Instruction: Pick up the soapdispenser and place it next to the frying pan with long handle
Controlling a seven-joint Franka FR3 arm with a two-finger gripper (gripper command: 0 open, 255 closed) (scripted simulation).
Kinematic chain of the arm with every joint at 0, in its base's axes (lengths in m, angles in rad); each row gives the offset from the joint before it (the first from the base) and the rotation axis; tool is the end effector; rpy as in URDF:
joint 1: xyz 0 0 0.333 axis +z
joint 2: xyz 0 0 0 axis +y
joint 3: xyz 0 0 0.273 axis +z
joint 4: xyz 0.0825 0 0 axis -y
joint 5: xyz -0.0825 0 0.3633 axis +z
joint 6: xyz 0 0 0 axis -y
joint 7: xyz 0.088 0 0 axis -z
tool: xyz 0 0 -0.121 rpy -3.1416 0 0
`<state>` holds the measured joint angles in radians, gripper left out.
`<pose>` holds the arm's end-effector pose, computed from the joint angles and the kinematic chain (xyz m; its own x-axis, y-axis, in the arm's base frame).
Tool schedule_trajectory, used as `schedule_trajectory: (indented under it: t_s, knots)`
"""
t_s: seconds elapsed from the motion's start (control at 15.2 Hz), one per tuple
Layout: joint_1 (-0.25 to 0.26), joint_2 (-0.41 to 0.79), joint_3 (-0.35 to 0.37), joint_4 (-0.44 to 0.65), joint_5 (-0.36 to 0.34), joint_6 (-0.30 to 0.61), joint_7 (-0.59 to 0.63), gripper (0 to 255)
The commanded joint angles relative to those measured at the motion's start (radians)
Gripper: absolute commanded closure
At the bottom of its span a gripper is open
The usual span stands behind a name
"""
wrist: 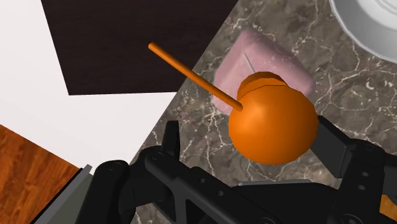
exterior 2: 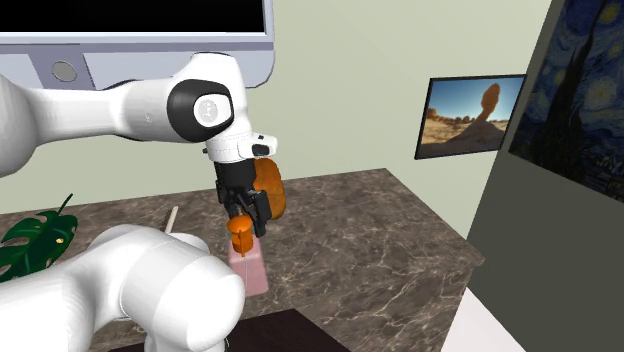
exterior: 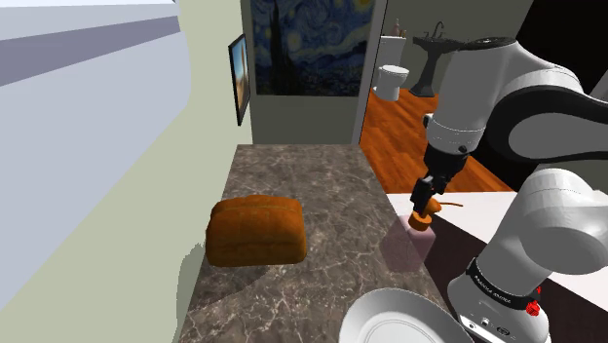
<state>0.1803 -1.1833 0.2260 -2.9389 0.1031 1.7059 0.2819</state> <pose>0.2185 0.0855 0.3963 0.9990 -0.0392 -0.0232 -0.0362 -0.9923 0.1187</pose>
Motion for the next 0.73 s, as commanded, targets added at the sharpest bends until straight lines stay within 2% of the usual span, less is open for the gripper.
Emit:
schedule_trajectory:
  t_s: [0.0,0.13,0.66]
  knots:
    - [-0.005,0.009,-0.005,0.056,-0.006,-0.046,0.001,0]
    - [-0.012,0.024,-0.01,0.122,-0.013,-0.096,0.001,0]
    - [-0.012,0.024,-0.01,0.122,-0.013,-0.096,0.001,0]
